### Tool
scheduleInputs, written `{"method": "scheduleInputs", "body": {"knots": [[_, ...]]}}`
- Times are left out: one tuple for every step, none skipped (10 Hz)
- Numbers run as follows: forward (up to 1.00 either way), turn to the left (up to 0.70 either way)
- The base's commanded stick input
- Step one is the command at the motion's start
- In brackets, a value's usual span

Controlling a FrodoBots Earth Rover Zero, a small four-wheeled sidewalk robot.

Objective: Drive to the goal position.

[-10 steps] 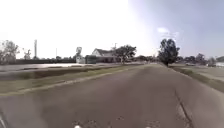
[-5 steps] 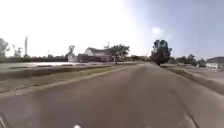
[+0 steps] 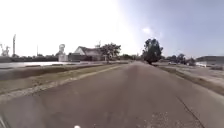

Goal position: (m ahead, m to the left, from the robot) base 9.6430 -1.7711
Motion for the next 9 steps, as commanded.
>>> {"method": "scheduleInputs", "body": {"knots": [[1.0,-0.24],[1.0,-0.24],[1.0,-0.24],[1.0,-0.24],[1.0,-0.24],[1.0,-0.24],[1.0,-0.24],[1.0,-0.24],[1.0,-0.24]]}}
